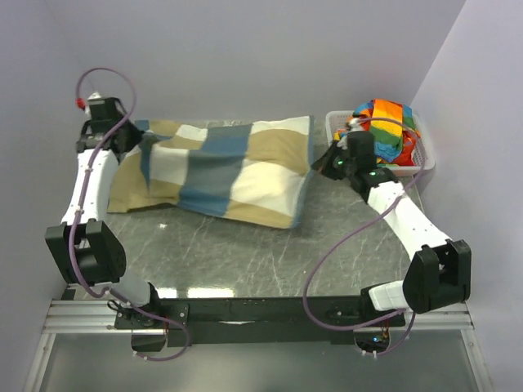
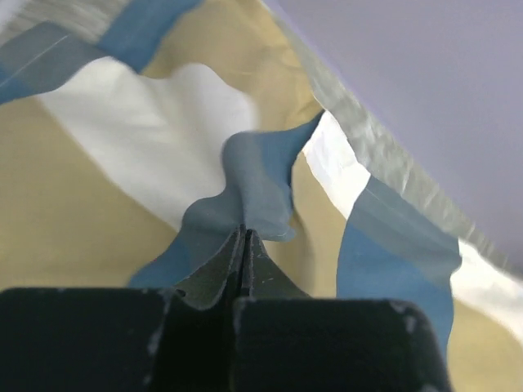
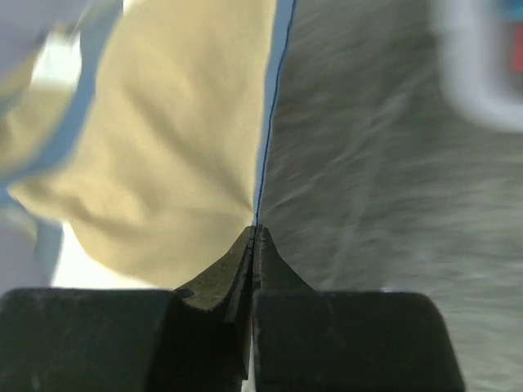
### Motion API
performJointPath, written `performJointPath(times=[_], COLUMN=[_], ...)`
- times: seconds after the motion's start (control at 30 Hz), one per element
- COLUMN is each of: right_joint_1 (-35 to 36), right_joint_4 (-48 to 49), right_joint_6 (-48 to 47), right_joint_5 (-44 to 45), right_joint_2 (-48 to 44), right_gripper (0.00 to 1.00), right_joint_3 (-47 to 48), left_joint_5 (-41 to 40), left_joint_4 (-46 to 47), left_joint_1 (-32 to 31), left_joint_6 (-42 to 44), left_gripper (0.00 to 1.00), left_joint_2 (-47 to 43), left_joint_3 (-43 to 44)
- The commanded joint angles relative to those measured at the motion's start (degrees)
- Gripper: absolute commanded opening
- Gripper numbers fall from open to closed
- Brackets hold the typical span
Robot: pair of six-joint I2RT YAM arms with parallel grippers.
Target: Put the pillow into the pillowcase
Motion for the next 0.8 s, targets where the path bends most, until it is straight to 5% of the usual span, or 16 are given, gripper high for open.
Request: performJointPath(times=[0.0,0.27,0.77], right_joint_1=[-8.11,-3.72,-0.02], right_joint_4=[0.81,3.36,-1.65], right_joint_6=[-1.34,-0.72,-4.24], right_joint_5=[2.0,2.52,7.7], right_joint_2=[0.36,4.07,9.52], right_gripper=[0.0,0.0,0.0], right_joint_3=[1.21,-4.05,-1.51], left_joint_5=[-4.56,-2.19,0.8], left_joint_4=[2.77,7.52,4.1], left_joint_1=[-8.74,-8.75,-15.07], left_joint_6=[1.37,-2.59,-0.39], left_gripper=[0.01,0.01,0.01], left_joint_2=[0.85,0.59,-3.72], left_joint_3=[-3.29,-15.17,-9.81])
